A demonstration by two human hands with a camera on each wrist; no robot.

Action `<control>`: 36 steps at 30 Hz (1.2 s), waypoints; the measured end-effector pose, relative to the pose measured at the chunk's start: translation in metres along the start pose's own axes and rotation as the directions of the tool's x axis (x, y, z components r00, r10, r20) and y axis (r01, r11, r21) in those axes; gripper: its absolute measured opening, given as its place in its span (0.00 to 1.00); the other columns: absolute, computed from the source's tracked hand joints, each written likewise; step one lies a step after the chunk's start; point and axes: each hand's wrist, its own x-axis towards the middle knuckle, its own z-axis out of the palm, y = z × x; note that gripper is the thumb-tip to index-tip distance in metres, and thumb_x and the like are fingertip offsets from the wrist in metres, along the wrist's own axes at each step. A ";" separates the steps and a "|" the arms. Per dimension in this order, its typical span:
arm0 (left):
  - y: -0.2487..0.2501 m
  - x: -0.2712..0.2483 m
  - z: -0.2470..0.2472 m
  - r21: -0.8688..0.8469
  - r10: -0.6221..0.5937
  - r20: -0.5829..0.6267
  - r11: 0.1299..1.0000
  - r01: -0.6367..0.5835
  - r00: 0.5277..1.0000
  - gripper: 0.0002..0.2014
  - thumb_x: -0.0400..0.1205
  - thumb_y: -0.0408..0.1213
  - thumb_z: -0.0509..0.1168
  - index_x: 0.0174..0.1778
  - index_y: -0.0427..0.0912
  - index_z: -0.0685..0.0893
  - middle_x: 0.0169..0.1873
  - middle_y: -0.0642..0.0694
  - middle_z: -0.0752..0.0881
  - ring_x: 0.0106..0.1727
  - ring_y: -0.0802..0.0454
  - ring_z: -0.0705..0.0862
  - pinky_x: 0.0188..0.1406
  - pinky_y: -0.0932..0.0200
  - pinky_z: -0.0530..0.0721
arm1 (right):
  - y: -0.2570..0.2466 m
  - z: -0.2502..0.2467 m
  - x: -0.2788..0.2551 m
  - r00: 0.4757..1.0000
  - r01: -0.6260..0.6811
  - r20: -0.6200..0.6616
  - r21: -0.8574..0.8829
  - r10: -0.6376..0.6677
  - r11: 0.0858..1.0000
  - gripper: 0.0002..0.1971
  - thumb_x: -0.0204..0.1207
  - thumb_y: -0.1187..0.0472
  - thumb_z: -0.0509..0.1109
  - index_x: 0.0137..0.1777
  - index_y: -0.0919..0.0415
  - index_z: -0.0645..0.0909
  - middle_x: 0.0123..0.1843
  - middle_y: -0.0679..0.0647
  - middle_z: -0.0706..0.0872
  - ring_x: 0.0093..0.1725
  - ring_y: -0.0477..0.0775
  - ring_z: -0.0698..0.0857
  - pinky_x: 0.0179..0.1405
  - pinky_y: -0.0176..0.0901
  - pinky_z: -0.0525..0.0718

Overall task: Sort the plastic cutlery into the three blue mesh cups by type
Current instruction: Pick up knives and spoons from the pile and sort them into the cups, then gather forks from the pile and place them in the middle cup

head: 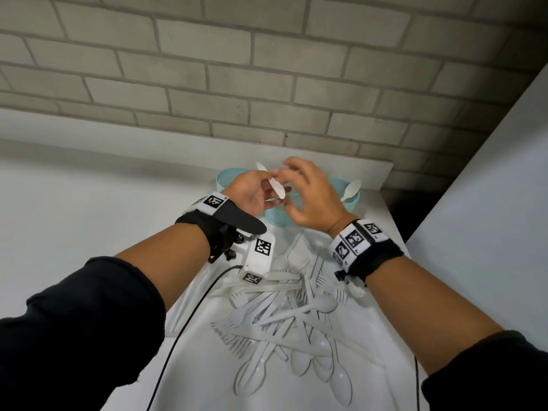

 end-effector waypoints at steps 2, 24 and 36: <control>-0.001 -0.003 -0.003 -0.023 -0.026 0.025 0.999 0.027 0.999 0.14 0.86 0.33 0.48 0.45 0.40 0.79 0.40 0.47 0.81 0.42 0.53 0.79 0.46 0.56 0.77 | -0.008 0.010 -0.007 0.995 0.095 0.010 -0.035 -0.095 0.995 0.20 0.71 0.56 0.69 0.62 0.56 0.72 0.60 0.61 0.81 0.58 0.55 0.77 0.57 0.46 0.75; -0.057 -0.047 -0.052 0.995 -0.195 -0.096 0.018 0.101 0.976 0.33 0.77 0.55 0.67 0.75 0.43 0.69 0.73 0.45 0.72 0.73 0.46 0.72 0.73 0.51 0.70 | -0.013 0.063 0.062 0.690 -0.716 0.318 0.431 0.650 0.550 0.12 0.84 0.63 0.58 0.63 0.65 0.76 0.53 0.60 0.83 0.46 0.55 0.85 0.54 0.49 0.85; -0.089 -0.053 -0.017 0.986 -0.304 -0.021 -0.161 -0.030 0.953 0.49 0.67 0.63 0.73 0.77 0.40 0.61 0.74 0.45 0.70 0.72 0.45 0.73 0.70 0.49 0.73 | -0.003 -0.019 0.031 0.224 -0.811 0.893 -0.052 0.391 0.583 0.08 0.76 0.53 0.71 0.45 0.57 0.81 0.41 0.49 0.87 0.39 0.47 0.85 0.35 0.39 0.81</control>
